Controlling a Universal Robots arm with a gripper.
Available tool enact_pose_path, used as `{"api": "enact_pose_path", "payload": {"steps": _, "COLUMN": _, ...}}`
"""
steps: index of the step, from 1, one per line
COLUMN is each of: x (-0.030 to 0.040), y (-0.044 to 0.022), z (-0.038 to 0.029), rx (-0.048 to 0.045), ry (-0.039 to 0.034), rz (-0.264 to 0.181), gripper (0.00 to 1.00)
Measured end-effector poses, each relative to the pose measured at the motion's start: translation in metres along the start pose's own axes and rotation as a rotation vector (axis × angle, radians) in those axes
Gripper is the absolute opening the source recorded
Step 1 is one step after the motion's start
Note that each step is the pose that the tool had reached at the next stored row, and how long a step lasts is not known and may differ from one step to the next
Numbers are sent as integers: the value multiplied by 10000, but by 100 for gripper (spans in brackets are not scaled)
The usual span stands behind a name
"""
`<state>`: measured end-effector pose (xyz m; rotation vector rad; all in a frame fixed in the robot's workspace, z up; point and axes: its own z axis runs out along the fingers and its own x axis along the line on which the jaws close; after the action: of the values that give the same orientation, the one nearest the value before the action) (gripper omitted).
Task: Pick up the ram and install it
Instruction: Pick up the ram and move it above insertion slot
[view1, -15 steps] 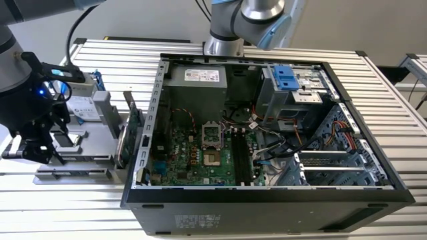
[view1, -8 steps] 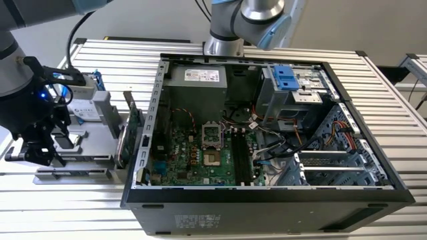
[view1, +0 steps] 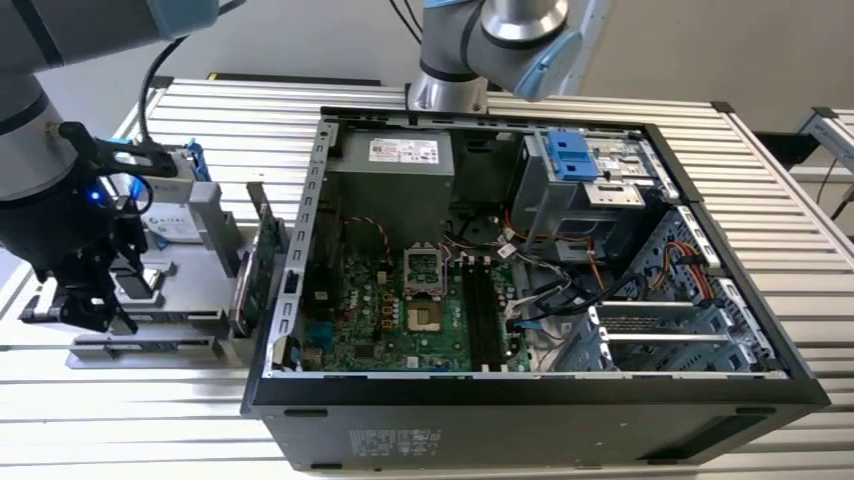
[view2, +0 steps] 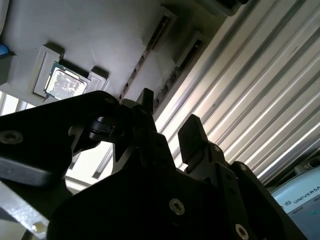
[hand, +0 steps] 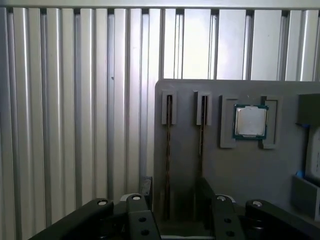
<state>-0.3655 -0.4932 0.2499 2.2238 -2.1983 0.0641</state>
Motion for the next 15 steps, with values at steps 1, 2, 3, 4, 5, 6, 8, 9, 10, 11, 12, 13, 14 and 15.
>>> {"api": "enact_pose_path", "payload": {"steps": 1, "x": -8, "y": 1, "z": 12, "rx": 2, "ry": 0, "rz": 1, "gripper": 100}}
{"api": "enact_pose_path", "payload": {"steps": 2, "x": -10, "y": 1, "z": 24, "rx": 2, "ry": 1, "rz": 0, "gripper": 100}}
{"api": "enact_pose_path", "payload": {"steps": 3, "x": -11, "y": 1, "z": 37, "rx": 4, "ry": 1, "rz": -2, "gripper": 100}}
{"api": "enact_pose_path", "payload": {"steps": 4, "x": -11, "y": 2, "z": 50, "rx": 3, "ry": 2, "rz": -2, "gripper": 100}}
{"api": "enact_pose_path", "payload": {"steps": 5, "x": -13, "y": 3, "z": 63, "rx": 4, "ry": 2, "rz": 0, "gripper": 100}}
{"api": "enact_pose_path", "payload": {"steps": 6, "x": -13, "y": 4, "z": 75, "rx": 5, "ry": 2, "rz": 0, "gripper": 100}}
{"api": "enact_pose_path", "payload": {"steps": 8, "x": -14, "y": 4, "z": 97, "rx": 4, "ry": 3, "rz": -1, "gripper": 100}}
{"api": "enact_pose_path", "payload": {"steps": 9, "x": -14, "y": 4, "z": 110, "rx": 4, "ry": 3, "rz": 0, "gripper": 100}}
{"api": "enact_pose_path", "payload": {"steps": 10, "x": -15, "y": 4, "z": 121, "rx": 4, "ry": 4, "rz": 0, "gripper": 100}}
{"api": "enact_pose_path", "payload": {"steps": 11, "x": -15, "y": 5, "z": 132, "rx": 4, "ry": 4, "rz": 0, "gripper": 100}}
{"api": "enact_pose_path", "payload": {"steps": 12, "x": -16, "y": 5, "z": 144, "rx": 5, "ry": 4, "rz": 0, "gripper": 100}}
{"api": "enact_pose_path", "payload": {"steps": 13, "x": -16, "y": 5, "z": 156, "rx": 5, "ry": 4, "rz": 0, "gripper": 100}}
{"api": "enact_pose_path", "payload": {"steps": 14, "x": -16, "y": 6, "z": 166, "rx": 4, "ry": 4, "rz": 1, "gripper": 100}}
{"api": "enact_pose_path", "payload": {"steps": 15, "x": -15, "y": 6, "z": 176, "rx": 4, "ry": 5, "rz": 2, "gripper": 100}}
